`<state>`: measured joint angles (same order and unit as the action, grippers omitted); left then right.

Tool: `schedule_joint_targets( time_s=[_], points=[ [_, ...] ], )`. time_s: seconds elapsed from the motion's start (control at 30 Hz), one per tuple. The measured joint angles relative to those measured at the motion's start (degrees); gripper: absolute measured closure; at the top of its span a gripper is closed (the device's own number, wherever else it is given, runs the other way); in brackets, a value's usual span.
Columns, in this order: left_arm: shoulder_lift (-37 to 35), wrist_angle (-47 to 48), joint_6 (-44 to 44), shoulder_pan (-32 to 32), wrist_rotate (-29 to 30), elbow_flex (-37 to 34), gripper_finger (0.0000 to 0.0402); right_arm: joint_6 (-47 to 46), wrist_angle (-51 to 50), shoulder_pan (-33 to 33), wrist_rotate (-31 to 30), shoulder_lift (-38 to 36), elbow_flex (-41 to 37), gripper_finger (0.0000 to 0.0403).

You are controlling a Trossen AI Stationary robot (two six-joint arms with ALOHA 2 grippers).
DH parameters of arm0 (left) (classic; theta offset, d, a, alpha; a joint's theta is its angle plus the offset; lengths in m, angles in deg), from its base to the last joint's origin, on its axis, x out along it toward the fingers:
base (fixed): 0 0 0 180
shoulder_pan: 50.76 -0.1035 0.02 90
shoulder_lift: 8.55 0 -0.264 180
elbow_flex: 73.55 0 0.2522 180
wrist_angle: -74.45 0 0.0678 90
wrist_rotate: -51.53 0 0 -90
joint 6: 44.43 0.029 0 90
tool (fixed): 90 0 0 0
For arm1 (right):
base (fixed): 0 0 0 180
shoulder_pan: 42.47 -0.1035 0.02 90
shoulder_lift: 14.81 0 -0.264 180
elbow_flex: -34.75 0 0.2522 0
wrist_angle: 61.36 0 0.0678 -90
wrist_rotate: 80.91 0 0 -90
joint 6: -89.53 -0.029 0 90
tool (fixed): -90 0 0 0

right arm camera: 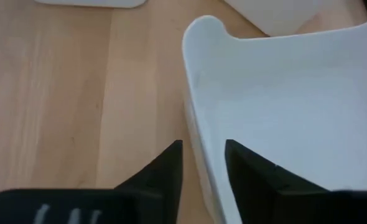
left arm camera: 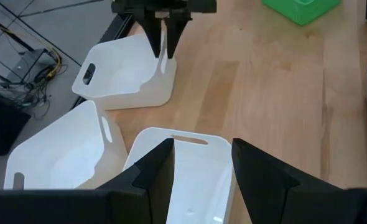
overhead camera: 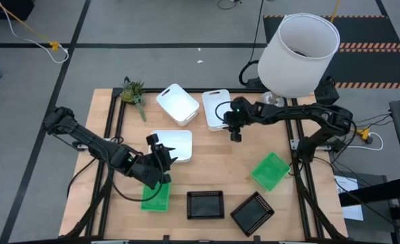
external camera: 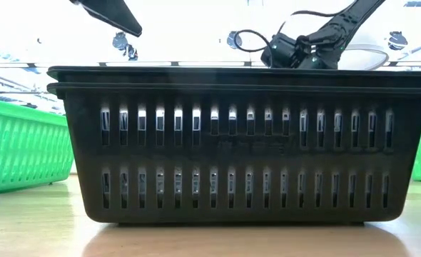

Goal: Stack baskets by color
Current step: Stack the top right white bin into the bottom white bin

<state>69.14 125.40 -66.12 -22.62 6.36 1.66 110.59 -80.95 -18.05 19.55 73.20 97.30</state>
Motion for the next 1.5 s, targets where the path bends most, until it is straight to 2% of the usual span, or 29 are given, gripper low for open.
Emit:
schedule_joint_targets(
  time_s=[0.2, 0.27, 0.37, 0.53, 0.8, 0.93, 1.23, 1.5],
  points=[
    [0.0, 0.02, 0.07, 0.0, 0.0, 0.0, 0.0238, 1.04, -0.02, -0.02, -0.04, -0.56, 0.0, 0.0379],
    [0.0, 0.0, 0.6, 0.0, 0.02, 0.0, 0.0238, 1.35, -0.45, -0.02, -0.05, -0.67, 0.22, 0.0396],
    [0.0, 0.05, 0.68, -0.07, 0.04, 0.0, 0.0238, 1.29, -1.34, -0.2, -0.38, -1.71, 0.22, 0.0391],
    [0.0, -0.19, 1.85, -0.72, 0.04, 0.0, 0.0238, 2.29, -4.5, -2.07, -4.19, -6.35, 0.22, 0.0399],
    [0.0, -1.59, 6.08, -2.87, -0.26, 0.0, 0.0238, 5.72, -6.06, -7.84, -4.68, -15.37, 0.26, 0.04],
    [0.0, -4.5, 13.84, -4.03, -3.66, 0.0, 0.0238, 9.16, -6.47, -11.4, -4.66, -18.61, 0.31, 0.0401],
    [0.0, -17.19, 37.21, -7.52, -11.77, 0.0, 0.0238, 17.21, -5.79, -17.91, -4.66, -21.88, 0.33, 0.0402],
    [0.5, -22.33, 49.54, -13.51, -16.18, 0.0, 0.0238, 21.22, -4.72, -20.64, -4.64, -21.9, 0.33, 0.0402]
  ],
)
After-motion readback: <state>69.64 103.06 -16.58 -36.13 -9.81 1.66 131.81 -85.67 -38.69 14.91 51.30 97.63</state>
